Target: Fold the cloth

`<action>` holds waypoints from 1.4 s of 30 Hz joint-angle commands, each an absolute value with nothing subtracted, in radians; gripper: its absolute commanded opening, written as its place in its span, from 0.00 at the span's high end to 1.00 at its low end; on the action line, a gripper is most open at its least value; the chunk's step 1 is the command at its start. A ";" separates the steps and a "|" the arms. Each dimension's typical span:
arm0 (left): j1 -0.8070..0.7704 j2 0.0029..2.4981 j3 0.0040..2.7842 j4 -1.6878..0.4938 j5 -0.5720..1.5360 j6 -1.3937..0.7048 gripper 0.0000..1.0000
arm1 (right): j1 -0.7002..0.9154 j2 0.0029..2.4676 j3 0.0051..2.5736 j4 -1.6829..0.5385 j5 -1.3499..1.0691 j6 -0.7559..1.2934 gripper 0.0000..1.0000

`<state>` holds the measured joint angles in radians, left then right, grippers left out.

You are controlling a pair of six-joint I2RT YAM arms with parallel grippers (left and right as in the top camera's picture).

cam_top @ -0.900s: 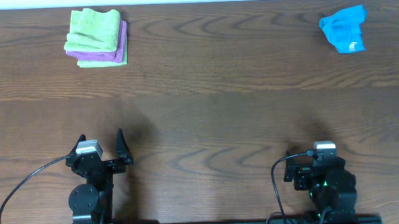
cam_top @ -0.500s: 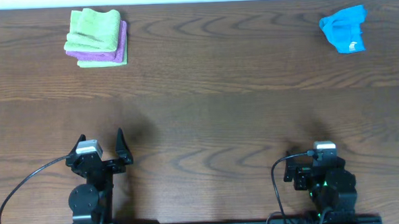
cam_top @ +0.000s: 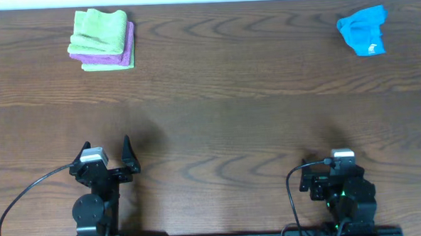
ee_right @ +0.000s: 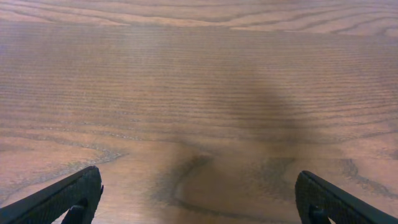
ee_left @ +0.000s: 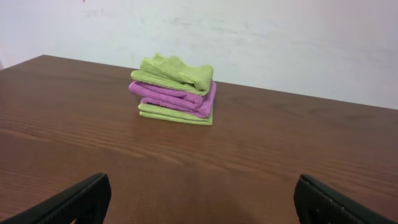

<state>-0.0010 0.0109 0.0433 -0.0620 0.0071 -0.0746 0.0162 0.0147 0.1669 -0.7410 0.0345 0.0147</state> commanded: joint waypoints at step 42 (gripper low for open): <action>0.003 0.006 0.005 -0.077 -0.010 -0.074 0.05 | 0.014 0.009 0.164 -0.736 0.070 0.033 0.01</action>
